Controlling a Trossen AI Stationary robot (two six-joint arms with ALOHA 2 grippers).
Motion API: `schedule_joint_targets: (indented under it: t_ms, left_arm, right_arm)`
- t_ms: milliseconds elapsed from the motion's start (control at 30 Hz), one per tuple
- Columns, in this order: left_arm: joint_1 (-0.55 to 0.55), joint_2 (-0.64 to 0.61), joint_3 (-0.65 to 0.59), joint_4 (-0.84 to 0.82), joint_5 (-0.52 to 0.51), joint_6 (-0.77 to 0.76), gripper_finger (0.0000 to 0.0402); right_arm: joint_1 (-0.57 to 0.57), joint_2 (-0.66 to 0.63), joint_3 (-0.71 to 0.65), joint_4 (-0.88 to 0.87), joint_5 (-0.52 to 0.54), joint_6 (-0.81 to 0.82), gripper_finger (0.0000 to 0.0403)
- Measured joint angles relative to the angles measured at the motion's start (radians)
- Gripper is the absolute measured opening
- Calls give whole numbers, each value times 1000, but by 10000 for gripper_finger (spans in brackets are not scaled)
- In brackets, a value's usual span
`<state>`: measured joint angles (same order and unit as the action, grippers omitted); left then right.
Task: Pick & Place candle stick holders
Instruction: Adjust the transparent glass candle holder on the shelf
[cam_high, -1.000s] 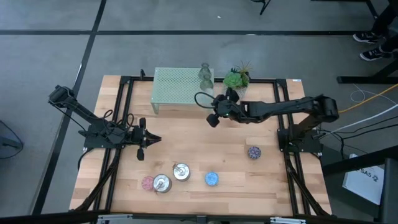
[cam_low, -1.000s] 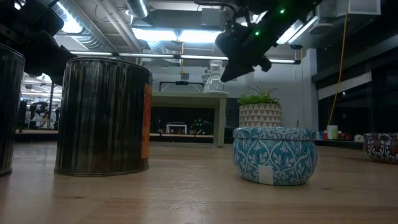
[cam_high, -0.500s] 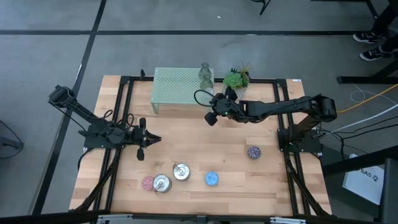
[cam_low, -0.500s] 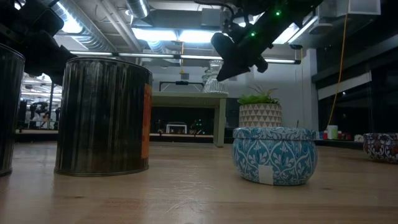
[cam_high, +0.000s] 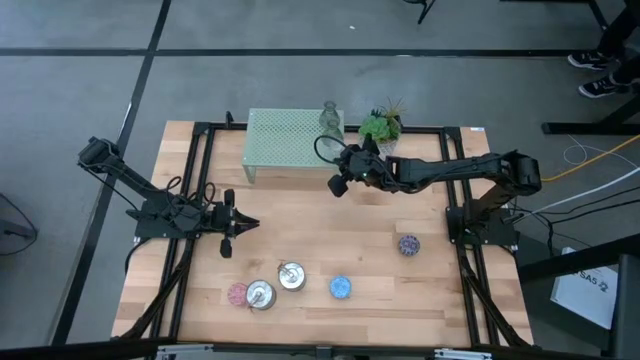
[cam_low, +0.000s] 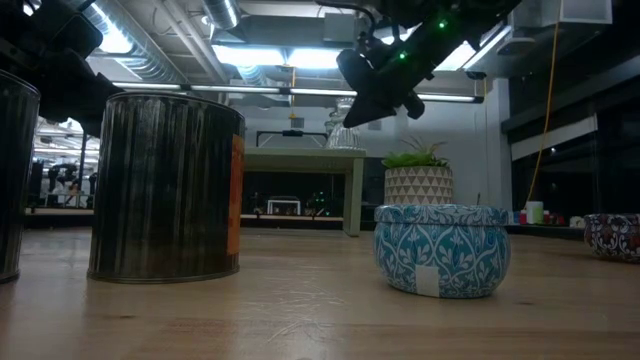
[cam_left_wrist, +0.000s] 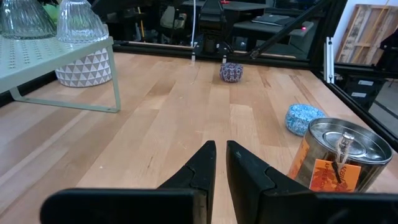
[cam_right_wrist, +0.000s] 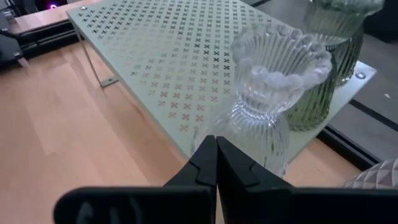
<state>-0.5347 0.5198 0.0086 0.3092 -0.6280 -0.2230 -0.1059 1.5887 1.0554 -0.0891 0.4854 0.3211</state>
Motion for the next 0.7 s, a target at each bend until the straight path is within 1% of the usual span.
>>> schedule_joint_targets:
  t_ms: [167,267,333,367,433,533,700]
  left_arm:
    - [0,0,0,0,0,0,31]
    - [0,0,0,0,0,0,31]
    - [0,0,0,0,0,0,31]
    - [0,0,0,0,0,0,31]
    - [0,0,0,0,0,0,31]
    - [0,0,0,0,0,0,31]
    - [0,0,0,0,0,0,31]
  right_arm:
    - [4,-3,0,-17,-26,-21,3]
    - [23,-46,0,-62,-61,-22,3]
    - [38,-85,2,-122,-76,-22,3]
    - [44,-101,1,-167,-63,-22,3]
    - [51,-124,1,-253,2,4,3]
    - [42,-132,1,-301,86,32,3]
    - [3,-75,0,-242,89,13,3]
